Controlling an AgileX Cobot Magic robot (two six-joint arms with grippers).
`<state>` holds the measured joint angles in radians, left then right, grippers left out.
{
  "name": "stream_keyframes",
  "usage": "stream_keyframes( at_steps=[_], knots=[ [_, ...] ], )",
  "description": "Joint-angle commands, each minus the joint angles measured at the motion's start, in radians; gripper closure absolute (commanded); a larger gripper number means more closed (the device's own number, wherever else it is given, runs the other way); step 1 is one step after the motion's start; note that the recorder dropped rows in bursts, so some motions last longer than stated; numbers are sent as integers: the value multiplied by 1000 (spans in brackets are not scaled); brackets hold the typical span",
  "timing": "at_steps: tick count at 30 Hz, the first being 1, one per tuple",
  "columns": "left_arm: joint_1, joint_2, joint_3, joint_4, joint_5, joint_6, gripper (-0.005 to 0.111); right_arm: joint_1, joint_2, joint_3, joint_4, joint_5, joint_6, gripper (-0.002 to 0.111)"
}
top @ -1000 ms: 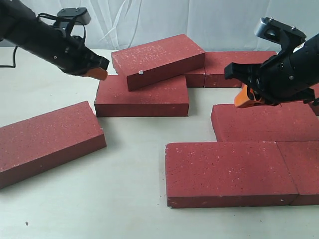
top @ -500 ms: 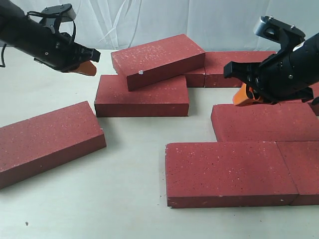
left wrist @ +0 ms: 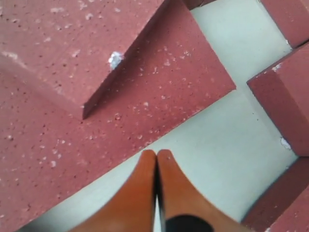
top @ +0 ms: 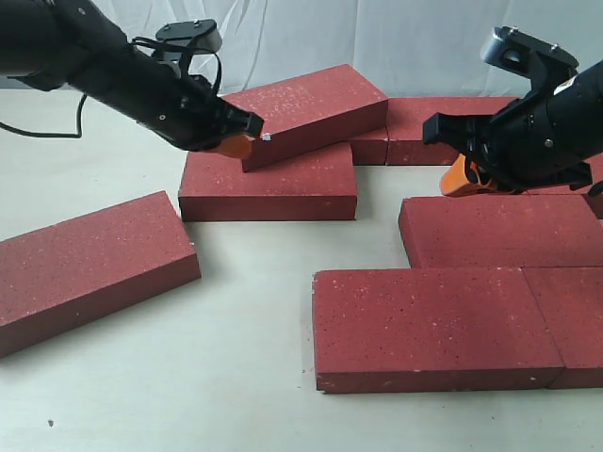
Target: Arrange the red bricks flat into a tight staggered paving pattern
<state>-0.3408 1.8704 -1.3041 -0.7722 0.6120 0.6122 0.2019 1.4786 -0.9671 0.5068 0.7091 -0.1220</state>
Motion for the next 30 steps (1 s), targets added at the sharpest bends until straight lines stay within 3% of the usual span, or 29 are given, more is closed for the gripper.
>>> stream_keyframes(
  at_steps=[1, 11, 30],
  knots=[
    [-25, 47, -53, -30, 7, -64, 107, -1, -2, 5, 4, -11, -8, 109],
    [-31, 207, -204, 68, 29, -166, 107, -1, -2, 5, 4, -11, -8, 109],
    [-29, 236, -210, 218, -283, -166, 107, -1, -2, 5, 4, -11, -8, 109]
  ],
)
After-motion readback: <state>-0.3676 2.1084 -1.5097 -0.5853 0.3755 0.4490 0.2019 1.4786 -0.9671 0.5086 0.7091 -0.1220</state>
